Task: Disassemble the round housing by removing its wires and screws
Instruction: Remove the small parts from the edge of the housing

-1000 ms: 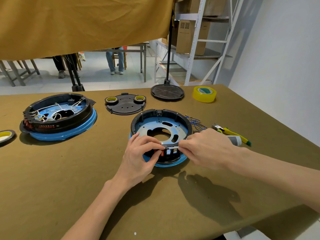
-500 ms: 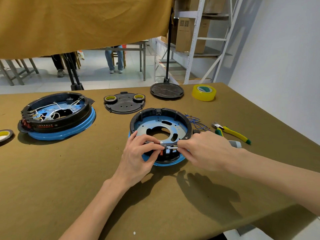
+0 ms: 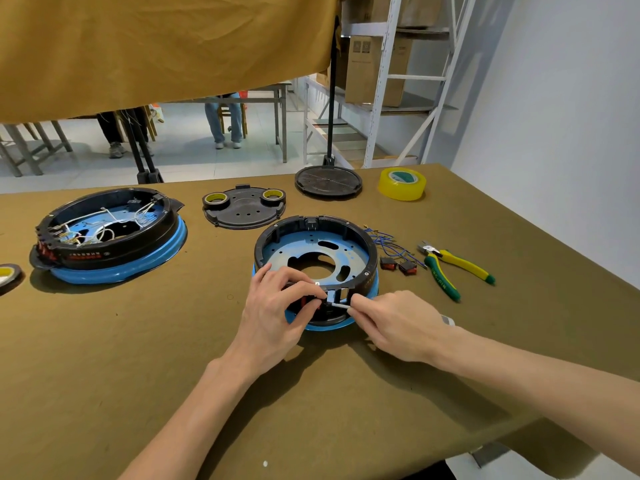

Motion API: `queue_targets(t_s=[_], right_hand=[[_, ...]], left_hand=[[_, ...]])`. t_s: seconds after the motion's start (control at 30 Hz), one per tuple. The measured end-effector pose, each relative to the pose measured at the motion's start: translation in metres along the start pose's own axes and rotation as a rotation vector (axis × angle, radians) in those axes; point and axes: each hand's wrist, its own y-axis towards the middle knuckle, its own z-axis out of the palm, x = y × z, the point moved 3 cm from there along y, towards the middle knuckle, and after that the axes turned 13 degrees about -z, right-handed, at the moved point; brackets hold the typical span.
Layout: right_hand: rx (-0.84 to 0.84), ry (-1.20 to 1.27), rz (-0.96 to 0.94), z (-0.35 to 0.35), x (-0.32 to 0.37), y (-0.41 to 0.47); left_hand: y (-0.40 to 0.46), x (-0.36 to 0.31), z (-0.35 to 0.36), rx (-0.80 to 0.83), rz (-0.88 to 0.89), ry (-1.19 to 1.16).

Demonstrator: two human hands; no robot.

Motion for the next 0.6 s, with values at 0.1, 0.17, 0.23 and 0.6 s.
queue_targets(t_s=[0.1,0.17,0.23,0.6], right_hand=[[-0.012,0.051,0.034,0.001,-0.002,0.003],[0.010,0.067,0.048,0.000,-0.003,0.005],[0.042,0.041,0.033,-0.004,-0.006,0.008],[0.132,-0.008,0.070,0.005,-0.005,0.014]], left_hand=[[0.001,0.001,-0.001,-0.007,-0.024,-0.054],[0.001,0.000,-0.002,-0.009,-0.034,-0.075],[0.002,0.000,-0.003,-0.003,-0.036,-0.074],[0.001,0.000,-0.005,0.009,-0.031,-0.082]])
